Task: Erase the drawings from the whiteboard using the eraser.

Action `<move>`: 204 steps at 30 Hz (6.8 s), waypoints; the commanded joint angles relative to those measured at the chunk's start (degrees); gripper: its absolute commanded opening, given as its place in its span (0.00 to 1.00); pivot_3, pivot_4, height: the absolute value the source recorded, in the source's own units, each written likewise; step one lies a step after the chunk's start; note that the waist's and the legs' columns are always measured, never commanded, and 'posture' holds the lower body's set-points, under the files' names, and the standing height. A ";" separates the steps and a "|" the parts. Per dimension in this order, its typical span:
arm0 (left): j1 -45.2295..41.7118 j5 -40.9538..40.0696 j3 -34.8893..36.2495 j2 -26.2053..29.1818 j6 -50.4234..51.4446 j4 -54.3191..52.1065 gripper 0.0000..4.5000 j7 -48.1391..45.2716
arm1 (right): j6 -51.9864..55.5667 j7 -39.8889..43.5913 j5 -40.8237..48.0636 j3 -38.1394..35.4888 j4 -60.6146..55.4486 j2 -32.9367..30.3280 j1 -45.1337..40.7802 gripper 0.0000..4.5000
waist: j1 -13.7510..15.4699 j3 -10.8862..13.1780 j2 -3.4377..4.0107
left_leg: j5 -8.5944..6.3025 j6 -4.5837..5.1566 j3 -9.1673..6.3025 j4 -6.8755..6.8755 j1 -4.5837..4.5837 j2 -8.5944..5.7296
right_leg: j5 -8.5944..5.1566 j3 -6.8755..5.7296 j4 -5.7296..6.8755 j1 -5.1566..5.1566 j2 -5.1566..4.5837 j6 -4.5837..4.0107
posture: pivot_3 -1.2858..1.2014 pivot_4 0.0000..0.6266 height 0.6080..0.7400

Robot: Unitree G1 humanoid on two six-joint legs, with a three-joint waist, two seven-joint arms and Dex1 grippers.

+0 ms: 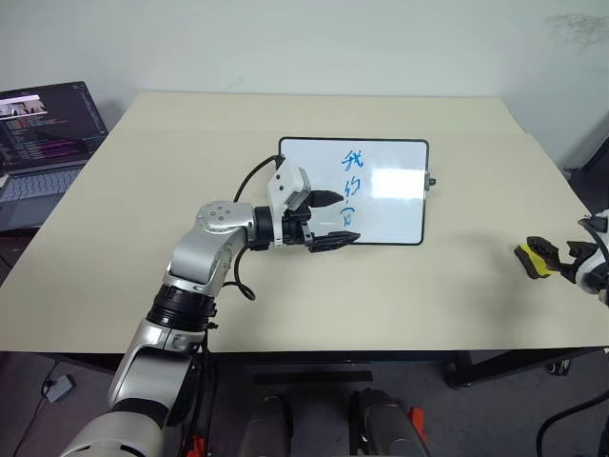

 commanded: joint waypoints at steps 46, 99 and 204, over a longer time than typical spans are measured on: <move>1.92 3.48 0.07 1.87 -1.75 -1.81 1.00 -0.19 | -11.33 8.05 -7.01 7.69 22.15 -1.34 -9.11 0.18 | -0.23 0.01 -0.01 | -0.02 0.01 0.00 0.33 -0.05 -0.03 | 0.01 -0.01 0.01 0.06 -0.03 0.02 | 0.52 0.24 1.00; 0.83 2.25 7.62 7.98 -1.21 -0.19 1.00 2.09 | -9.26 8.06 -0.02 6.68 -4.75 1.88 -15.49 0.24 | -0.42 0.04 0.03 | -0.02 0.01 -0.04 0.32 -0.04 0.01 | 0.02 -0.03 0.10 0.02 0.00 0.04 | 0.52 0.24 1.00; 6.52 6.06 8.37 9.73 4.20 -9.77 1.00 14.97 | -56.67 -0.13 -42.64 38.56 61.00 26.00 -58.63 0.24 | -0.25 0.07 0.04 | 0.00 -0.01 -0.24 -0.15 0.07 -0.02 | -0.01 -0.23 0.15 0.02 -0.02 -0.06 | 0.52 0.24 1.00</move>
